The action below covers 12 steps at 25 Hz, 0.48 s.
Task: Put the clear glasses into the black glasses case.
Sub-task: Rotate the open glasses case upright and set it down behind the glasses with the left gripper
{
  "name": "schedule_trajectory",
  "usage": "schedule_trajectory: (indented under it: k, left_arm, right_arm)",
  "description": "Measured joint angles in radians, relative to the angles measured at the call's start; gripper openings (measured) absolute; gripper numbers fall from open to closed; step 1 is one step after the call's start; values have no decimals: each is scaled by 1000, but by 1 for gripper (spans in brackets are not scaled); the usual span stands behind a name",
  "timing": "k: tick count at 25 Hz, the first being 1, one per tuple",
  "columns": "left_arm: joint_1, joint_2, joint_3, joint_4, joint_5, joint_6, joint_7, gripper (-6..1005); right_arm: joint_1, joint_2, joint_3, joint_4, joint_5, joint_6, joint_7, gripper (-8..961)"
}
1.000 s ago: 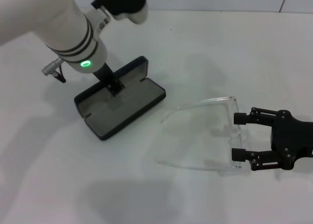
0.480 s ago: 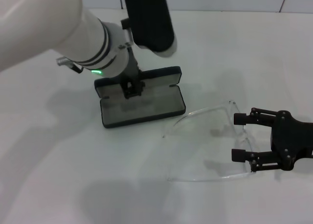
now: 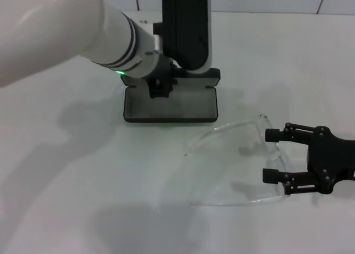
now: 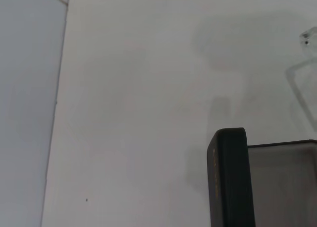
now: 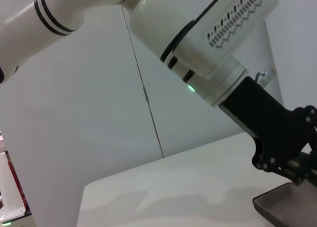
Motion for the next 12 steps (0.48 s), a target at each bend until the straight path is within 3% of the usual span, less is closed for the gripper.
schedule_trajectory:
  k: [12]
  left_arm:
    - [-8,0,24,-24,-7,-58,-32,203]
  right_arm:
    - [-2,-2,5,0,4,0,0,872]
